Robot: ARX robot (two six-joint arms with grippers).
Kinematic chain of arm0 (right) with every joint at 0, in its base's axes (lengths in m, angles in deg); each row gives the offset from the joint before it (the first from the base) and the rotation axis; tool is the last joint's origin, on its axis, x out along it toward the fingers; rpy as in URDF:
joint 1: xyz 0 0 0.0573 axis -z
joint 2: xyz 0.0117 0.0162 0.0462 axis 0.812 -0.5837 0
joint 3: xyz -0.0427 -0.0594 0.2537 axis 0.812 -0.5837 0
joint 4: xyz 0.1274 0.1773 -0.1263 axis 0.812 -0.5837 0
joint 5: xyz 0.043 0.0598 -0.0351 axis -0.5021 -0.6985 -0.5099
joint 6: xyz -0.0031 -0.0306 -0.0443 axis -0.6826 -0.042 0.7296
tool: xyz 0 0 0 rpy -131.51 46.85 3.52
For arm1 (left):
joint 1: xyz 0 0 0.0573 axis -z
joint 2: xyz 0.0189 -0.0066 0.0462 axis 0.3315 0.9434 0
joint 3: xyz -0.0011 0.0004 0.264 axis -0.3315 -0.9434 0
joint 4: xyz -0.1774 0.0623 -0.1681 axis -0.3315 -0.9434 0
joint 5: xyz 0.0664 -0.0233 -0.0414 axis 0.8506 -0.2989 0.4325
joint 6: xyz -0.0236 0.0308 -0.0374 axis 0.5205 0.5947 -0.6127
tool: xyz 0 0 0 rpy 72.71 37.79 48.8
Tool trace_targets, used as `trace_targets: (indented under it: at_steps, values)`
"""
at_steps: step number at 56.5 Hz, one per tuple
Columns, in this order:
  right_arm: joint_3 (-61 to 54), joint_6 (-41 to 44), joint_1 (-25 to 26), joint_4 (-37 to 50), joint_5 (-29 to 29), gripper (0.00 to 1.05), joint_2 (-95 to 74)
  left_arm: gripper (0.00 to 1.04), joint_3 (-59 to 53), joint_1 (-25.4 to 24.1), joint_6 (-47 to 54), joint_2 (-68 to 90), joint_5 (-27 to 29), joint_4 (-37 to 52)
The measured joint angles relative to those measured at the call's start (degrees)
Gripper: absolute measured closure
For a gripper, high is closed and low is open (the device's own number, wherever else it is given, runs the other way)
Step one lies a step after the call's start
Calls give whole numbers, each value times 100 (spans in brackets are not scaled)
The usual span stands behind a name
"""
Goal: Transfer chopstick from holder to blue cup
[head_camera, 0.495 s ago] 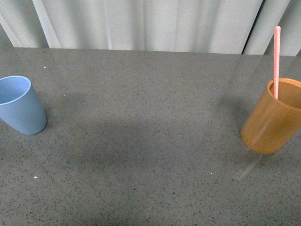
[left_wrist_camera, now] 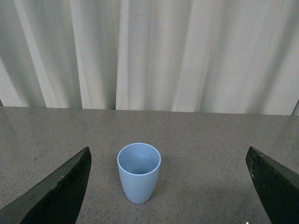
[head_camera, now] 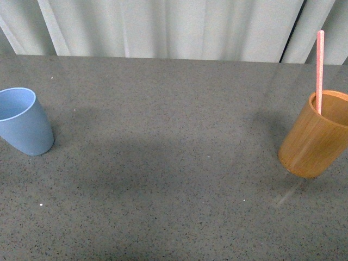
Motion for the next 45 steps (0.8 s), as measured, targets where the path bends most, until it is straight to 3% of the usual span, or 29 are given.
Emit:
trace_targets:
  at_steps: [28,33,36,45]
  values:
    - [0,0,0,0,0,10,0,7,0,0,0,2,9,-2]
    - [0,0,0,0,2,10,-2,7,509,612,-841,809,1626,-1386]
    - [0,0,-2,0,0,10,0,7,649,798,-1281,1261,2168,-1770]
    - [0,0,-2,0,0,10,-2,7,1058,562,-1639,2426,1912,-1353]
